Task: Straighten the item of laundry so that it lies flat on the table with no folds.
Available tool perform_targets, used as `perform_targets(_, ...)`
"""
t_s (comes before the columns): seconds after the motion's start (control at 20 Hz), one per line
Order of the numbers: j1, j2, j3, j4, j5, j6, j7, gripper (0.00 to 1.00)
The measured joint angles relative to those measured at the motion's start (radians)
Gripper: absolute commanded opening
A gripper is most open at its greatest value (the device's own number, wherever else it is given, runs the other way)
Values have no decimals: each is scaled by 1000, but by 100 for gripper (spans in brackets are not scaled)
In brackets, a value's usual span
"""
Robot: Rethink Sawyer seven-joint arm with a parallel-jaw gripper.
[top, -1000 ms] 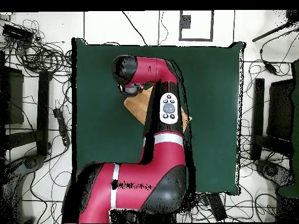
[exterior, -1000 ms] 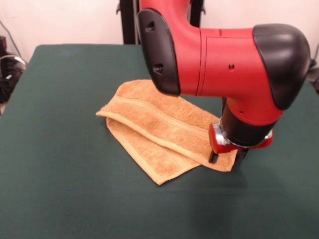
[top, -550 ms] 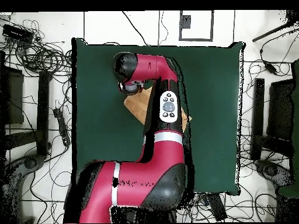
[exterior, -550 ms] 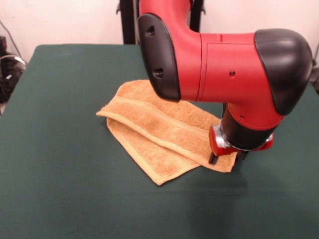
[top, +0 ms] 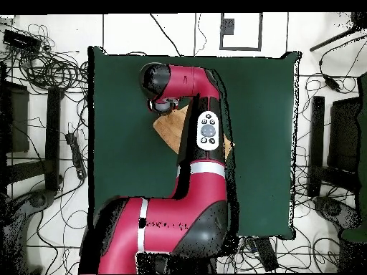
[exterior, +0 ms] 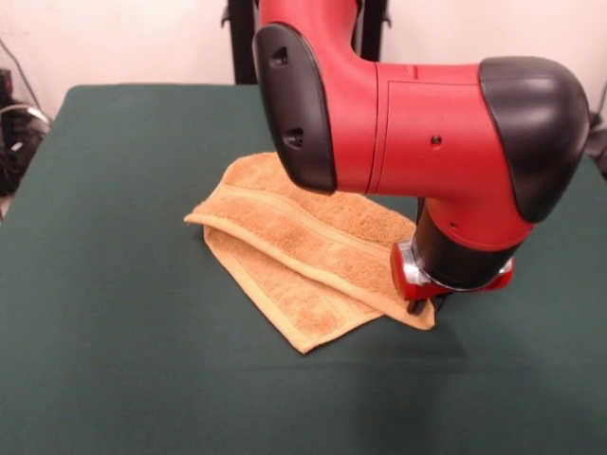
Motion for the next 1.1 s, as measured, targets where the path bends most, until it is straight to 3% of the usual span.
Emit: perform_targets(1.1, -16, -15, -1, -4, 0, 29, 0, 0)
